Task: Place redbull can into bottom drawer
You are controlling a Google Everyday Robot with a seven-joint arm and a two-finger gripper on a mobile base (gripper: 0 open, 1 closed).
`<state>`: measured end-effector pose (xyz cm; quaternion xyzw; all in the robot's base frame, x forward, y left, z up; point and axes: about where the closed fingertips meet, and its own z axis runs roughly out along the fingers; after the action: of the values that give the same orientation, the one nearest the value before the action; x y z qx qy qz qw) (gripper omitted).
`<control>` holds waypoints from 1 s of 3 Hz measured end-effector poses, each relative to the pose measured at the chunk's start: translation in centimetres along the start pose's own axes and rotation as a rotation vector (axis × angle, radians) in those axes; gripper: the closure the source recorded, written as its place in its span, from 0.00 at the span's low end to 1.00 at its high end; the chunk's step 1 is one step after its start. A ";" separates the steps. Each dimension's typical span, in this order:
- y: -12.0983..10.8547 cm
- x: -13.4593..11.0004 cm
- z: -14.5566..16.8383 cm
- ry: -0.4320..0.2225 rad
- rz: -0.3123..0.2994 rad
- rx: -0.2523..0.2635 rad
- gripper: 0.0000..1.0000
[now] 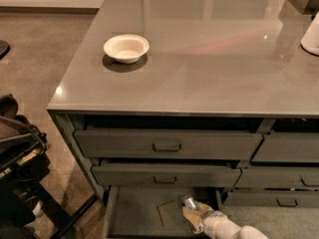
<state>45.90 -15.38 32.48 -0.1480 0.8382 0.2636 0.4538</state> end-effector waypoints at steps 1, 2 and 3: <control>-0.4 0.2 0.2 -0.004 0.008 -0.002 1.00; -1.1 1.5 1.0 -0.018 0.040 -0.024 1.00; -2.3 3.9 2.7 -0.018 0.103 -0.077 1.00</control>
Offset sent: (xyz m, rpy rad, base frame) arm 0.0081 -0.0117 -0.0511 0.1222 0.0231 -0.0094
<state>46.72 -15.71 27.32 -0.1196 0.8300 0.3198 0.4411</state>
